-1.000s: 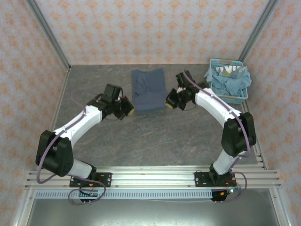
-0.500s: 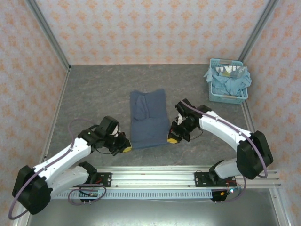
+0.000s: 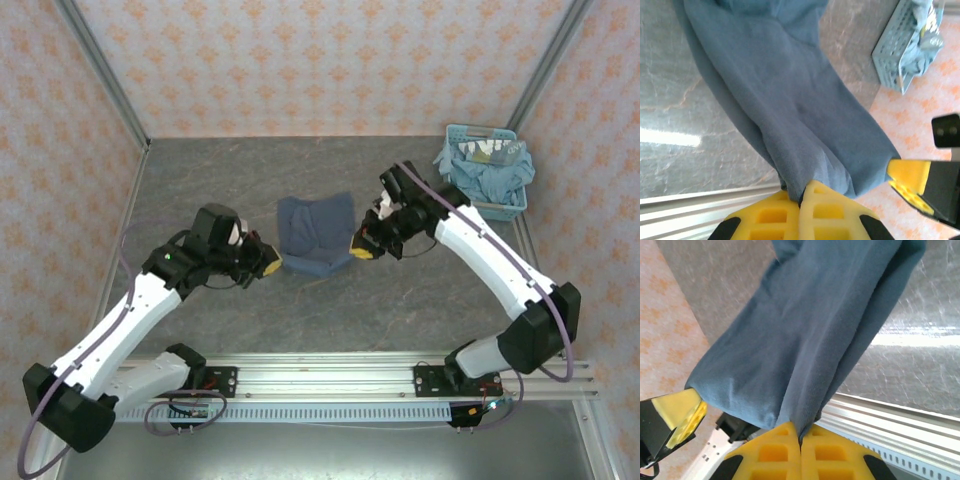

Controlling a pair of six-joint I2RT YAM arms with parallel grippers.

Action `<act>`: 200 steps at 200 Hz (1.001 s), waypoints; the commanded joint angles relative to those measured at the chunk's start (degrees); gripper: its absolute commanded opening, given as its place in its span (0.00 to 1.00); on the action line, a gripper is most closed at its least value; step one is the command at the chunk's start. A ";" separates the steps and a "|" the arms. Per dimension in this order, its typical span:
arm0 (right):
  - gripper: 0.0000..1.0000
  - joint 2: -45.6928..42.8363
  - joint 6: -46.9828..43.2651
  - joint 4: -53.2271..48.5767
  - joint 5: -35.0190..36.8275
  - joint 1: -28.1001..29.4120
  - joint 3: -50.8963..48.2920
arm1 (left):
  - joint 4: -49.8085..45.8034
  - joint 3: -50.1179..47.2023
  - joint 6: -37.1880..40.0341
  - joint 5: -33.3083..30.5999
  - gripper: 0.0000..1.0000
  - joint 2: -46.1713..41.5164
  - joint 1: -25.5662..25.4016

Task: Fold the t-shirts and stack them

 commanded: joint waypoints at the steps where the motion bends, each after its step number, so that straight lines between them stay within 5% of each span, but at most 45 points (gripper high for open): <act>1: 0.00 4.39 0.65 -3.45 1.07 -1.86 6.32 | -0.11 3.88 1.19 1.87 0.00 4.16 3.99; 69: 0.00 26.99 2.98 0.40 2.18 -7.86 26.37 | -1.51 26.92 8.96 1.85 0.00 32.30 10.97; 105: 0.00 45.91 2.32 -2.93 5.60 -10.35 47.16 | -1.36 40.03 10.01 0.07 0.00 49.86 13.71; 115: 0.14 51.20 2.10 -3.33 5.51 -10.77 53.64 | -3.74 44.24 10.76 -1.48 0.00 54.88 14.40; 130: 0.36 58.82 1.24 -6.52 7.50 -11.28 64.97 | -5.85 49.02 11.56 -3.41 0.26 59.64 15.45; 146: 0.48 63.13 1.08 -8.97 9.56 -11.93 73.02 | -8.18 53.84 12.19 -4.36 0.53 62.30 15.89; 174: 0.55 56.75 -1.74 -6.46 13.81 -11.82 67.74 | -10.70 54.89 14.20 -9.34 0.63 57.19 15.07; 200: 0.55 43.47 -5.04 0.60 17.29 -11.12 48.47 | -5.91 38.46 8.97 -12.68 0.62 43.04 11.86</act>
